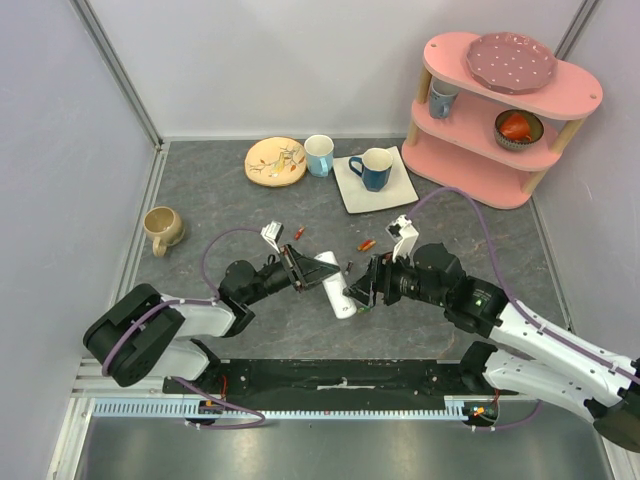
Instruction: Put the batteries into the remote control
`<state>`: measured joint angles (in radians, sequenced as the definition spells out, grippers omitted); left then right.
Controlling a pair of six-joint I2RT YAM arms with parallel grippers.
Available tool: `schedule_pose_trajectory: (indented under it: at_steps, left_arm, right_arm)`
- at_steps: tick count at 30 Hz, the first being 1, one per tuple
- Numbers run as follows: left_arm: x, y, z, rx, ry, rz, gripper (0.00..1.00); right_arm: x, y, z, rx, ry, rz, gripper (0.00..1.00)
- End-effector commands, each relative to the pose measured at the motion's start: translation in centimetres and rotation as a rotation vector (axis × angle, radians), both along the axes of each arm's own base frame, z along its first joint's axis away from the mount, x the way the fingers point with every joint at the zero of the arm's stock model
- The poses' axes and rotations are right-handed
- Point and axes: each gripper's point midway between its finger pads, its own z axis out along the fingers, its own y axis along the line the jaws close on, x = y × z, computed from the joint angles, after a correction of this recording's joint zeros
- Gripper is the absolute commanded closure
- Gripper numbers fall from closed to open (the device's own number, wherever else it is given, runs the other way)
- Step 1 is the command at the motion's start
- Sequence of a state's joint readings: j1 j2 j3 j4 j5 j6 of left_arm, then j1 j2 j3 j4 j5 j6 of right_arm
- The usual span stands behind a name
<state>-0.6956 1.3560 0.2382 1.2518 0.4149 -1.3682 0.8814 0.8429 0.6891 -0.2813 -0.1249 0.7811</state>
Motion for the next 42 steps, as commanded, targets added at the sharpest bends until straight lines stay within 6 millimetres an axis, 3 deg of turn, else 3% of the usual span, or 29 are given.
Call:
schedule_pose_trajectory:
  at_steps: [1, 5, 18, 23, 34, 42]
  left_arm:
    - [-1.1, -0.2, 2.1, -0.073, -0.035, -0.072, 0.98]
    - [-1.2, -0.6, 1.9, -0.082, -0.024, -0.1, 0.98]
    - [-1.4, -0.6, 3.0, -0.111, -0.051, -0.113, 0.98]
    - [-1.5, -0.6, 3.4, -0.114, -0.065, -0.115, 0.98]
    - [-1.7, -0.4, 4.1, -0.129, -0.097, -0.116, 0.98]
    - [-2.1, -0.1, 4.7, -0.156, -0.124, -0.113, 0.98]
  right_arm:
    - [-0.5, 1.6, 2.6, 0.155, -0.029, 0.069, 0.23]
    - [-0.9, 1.9, 2.3, 0.201, -0.013, 0.094, 0.23]
    - [-1.6, 2.5, -1.1, 0.151, 0.064, 0.157, 0.26]
    - [-1.8, 2.9, -1.2, 0.171, 0.07, 0.177, 0.28]
    - [-2.0, 3.4, -1.9, 0.19, 0.093, 0.198, 0.37]
    - [-1.9, 3.1, -2.2, 0.199, 0.095, 0.191, 0.52]
